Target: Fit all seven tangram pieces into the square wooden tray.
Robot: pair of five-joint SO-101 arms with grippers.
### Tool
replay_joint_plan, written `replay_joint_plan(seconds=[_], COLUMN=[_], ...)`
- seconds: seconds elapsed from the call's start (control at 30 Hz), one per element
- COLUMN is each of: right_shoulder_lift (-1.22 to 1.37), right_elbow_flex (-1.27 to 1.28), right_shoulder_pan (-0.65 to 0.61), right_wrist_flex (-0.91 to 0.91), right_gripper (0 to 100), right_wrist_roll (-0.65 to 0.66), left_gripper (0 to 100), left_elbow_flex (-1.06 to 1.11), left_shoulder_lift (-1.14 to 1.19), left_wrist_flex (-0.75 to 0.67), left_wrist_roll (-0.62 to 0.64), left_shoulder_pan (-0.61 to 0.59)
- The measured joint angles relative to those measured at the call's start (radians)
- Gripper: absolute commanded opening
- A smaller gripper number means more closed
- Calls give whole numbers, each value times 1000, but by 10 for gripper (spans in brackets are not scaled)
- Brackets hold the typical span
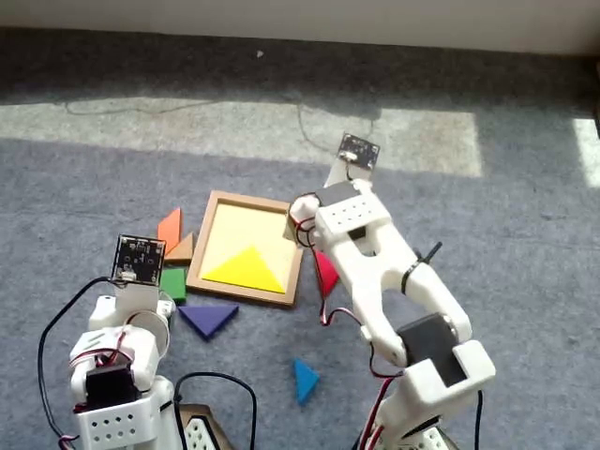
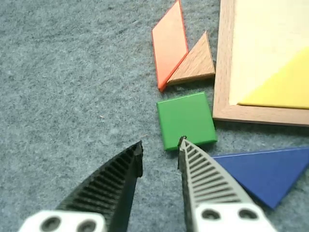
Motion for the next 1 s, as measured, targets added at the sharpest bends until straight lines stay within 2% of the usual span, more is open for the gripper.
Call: replay_joint_plan(seconds=[0.33, 1.0], right_shoulder_lift=[98, 140], right_elbow_flex=[-72, -92], right_shoulder_pan=[0, 61], right_wrist_flex=[6, 9], right_gripper=[256, 255], right_wrist_roll=[-58, -58], left_gripper=[148, 148], left_elbow_flex=[0, 25], left_shoulder_lift=[0, 0], left_wrist_flex=[0, -46], left_wrist_roll=[0, 0], left_shoulder_pan=[0, 0])
